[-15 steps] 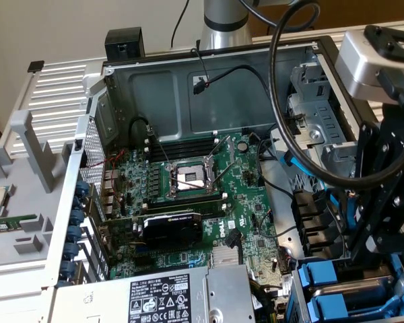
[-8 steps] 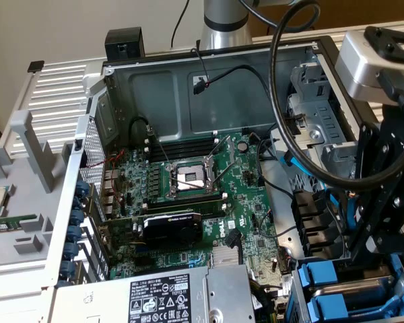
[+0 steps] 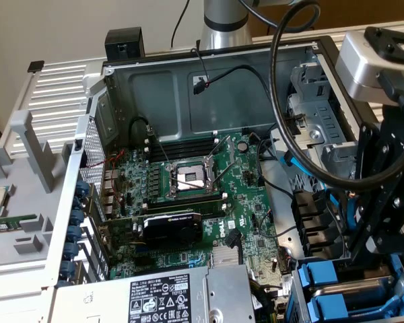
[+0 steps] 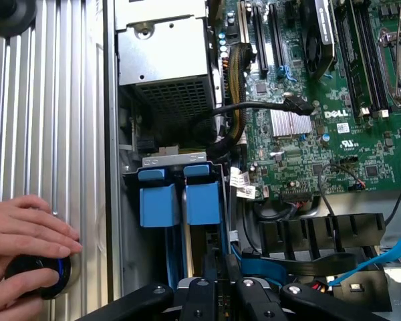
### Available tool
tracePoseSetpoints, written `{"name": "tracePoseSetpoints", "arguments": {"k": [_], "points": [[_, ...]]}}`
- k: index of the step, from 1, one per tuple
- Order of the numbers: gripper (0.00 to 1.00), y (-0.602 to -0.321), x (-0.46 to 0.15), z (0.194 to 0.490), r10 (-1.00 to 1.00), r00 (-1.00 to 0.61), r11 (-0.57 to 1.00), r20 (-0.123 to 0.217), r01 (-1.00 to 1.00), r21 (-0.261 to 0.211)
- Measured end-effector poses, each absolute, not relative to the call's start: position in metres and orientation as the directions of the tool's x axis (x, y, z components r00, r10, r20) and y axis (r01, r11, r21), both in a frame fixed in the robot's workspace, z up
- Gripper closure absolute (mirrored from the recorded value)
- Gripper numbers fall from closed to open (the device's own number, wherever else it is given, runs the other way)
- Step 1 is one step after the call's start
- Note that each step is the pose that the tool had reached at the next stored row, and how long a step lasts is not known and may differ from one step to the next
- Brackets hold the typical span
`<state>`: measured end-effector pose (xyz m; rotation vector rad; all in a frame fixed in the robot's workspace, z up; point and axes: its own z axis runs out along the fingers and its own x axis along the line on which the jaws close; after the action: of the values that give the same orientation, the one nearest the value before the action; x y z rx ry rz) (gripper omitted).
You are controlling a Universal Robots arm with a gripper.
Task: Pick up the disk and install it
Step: 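Insert the first disk wire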
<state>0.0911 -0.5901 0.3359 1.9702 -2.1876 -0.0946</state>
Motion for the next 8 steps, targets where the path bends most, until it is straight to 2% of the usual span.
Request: {"name": "tracePoseSetpoints", "arguments": {"k": [8], "points": [[0.83,-0.5901,0.0911,0.3352,-0.99,-0.095,0.112,0.102,-0.978,0.178]]}}
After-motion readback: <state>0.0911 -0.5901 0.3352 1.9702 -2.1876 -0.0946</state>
